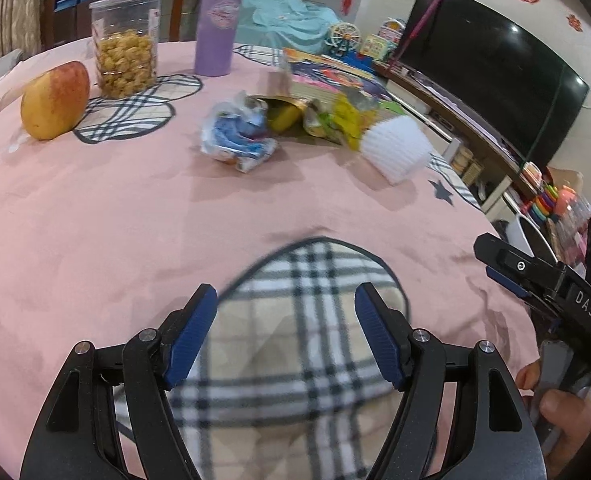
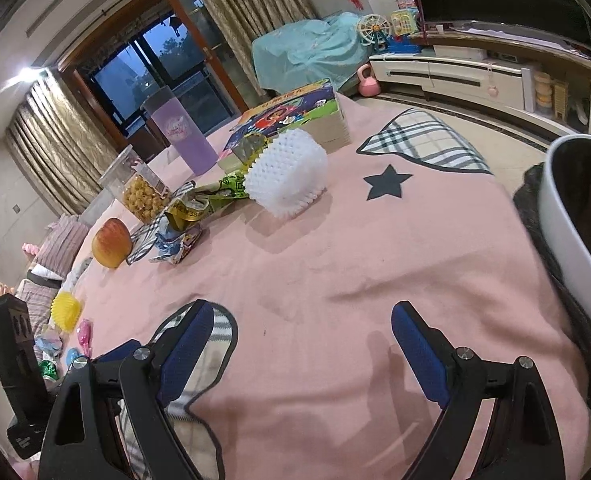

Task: Collect trash
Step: 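Move both open tools back toward the table clutter, then grasp the crumpled blue wrapper with the left tool while the right tool grasps the white foam net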

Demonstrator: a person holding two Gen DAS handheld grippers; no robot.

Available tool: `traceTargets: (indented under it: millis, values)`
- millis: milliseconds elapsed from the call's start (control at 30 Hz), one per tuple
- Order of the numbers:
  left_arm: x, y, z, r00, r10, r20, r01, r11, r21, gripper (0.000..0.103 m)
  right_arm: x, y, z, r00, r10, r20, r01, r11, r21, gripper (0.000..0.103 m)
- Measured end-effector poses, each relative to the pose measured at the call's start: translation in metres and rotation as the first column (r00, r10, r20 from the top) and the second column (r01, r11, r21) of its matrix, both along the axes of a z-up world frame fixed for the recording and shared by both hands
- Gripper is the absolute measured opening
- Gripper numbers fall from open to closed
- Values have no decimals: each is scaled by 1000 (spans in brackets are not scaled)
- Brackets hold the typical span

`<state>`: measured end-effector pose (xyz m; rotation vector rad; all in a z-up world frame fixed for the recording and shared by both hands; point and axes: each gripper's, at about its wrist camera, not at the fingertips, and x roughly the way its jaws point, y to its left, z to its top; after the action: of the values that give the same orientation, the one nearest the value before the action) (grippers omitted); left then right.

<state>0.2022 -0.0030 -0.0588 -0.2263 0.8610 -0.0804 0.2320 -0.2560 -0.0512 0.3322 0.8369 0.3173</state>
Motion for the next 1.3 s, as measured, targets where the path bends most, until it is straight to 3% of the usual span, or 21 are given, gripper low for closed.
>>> traceTargets:
  millis: [500,933,1067,1100,1233,1300]
  values:
    - [63,32,6,997,73,18,-74,997,31,76,63,14,-5,999,25,-21,-25,1000,13,92]
    - [106,26,-4,999,30,24,-32,996,80,77,117,13,-20,999,-1,-51,6,995,99,92]
    - [110,26,-10,1000,14,-1,-14,998,68,41,120,12,-21,999,-5,-32,8,995,97,89]
    - [111,26,-10,1000,12,-1,-12,998,65,38,119,13,-21,1000,-13,-24,15,996,90,86]
    - [104,22,-5,1000,0,26,-2,996,89,26,122,17,-22,999,7,-33,-4,997,72,50]
    - [99,23,-3,999,4,33,-7,996,92,24,119,19,-21,1000,15,-27,-14,998,63,43]
